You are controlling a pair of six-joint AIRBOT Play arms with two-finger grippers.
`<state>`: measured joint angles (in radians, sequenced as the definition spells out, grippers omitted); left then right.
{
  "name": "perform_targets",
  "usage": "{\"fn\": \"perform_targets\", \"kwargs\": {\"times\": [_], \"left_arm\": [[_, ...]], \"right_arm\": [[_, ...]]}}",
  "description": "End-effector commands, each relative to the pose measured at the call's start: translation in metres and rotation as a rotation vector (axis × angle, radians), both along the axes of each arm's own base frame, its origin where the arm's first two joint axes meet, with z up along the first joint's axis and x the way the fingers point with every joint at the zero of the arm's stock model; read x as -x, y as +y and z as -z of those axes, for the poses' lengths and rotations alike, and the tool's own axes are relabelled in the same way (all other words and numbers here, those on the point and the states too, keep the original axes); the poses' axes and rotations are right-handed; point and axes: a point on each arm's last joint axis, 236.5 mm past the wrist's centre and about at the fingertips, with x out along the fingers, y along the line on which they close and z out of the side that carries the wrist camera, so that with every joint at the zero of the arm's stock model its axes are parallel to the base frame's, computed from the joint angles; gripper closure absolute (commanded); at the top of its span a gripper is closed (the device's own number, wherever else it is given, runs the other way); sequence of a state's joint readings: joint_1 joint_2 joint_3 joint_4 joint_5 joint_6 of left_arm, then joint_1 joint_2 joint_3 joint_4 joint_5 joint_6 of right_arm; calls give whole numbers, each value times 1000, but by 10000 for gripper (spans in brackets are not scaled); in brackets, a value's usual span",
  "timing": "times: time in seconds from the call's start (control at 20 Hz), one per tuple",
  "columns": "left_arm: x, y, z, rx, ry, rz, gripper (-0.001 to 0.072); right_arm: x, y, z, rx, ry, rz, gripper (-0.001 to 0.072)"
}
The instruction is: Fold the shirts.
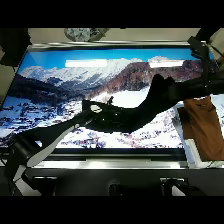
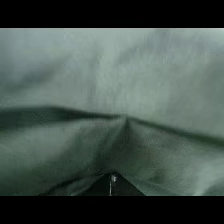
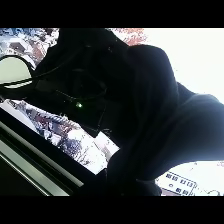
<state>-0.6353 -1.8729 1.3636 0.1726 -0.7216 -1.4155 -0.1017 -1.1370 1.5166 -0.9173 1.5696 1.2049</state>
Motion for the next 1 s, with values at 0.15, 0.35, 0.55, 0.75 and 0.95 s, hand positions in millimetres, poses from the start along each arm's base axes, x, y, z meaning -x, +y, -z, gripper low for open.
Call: {"fn": "perform_targets", "kwargs": {"times": [0.15, 0.35, 0.55, 0.75, 0.95], "left_arm": [[-65, 98, -71, -119, -334, -5, 686], [-98, 233, -146, -309, -549, -88, 684], [-89, 329, -198, -413, -613, -184, 684], [-75, 356, -218, -475, -651, -202, 684], [-72, 349, -216, -470, -651, -187, 684]], "right_arm": [[-32, 36, 20, -40, -4, -29, 664], [-55, 150, 48, -187, -9, -159, 663], [-64, 245, 110, -280, 76, -179, 663], [-67, 301, 179, -361, 216, -113, 662], [-65, 315, 209, -400, 277, -115, 106]]}}
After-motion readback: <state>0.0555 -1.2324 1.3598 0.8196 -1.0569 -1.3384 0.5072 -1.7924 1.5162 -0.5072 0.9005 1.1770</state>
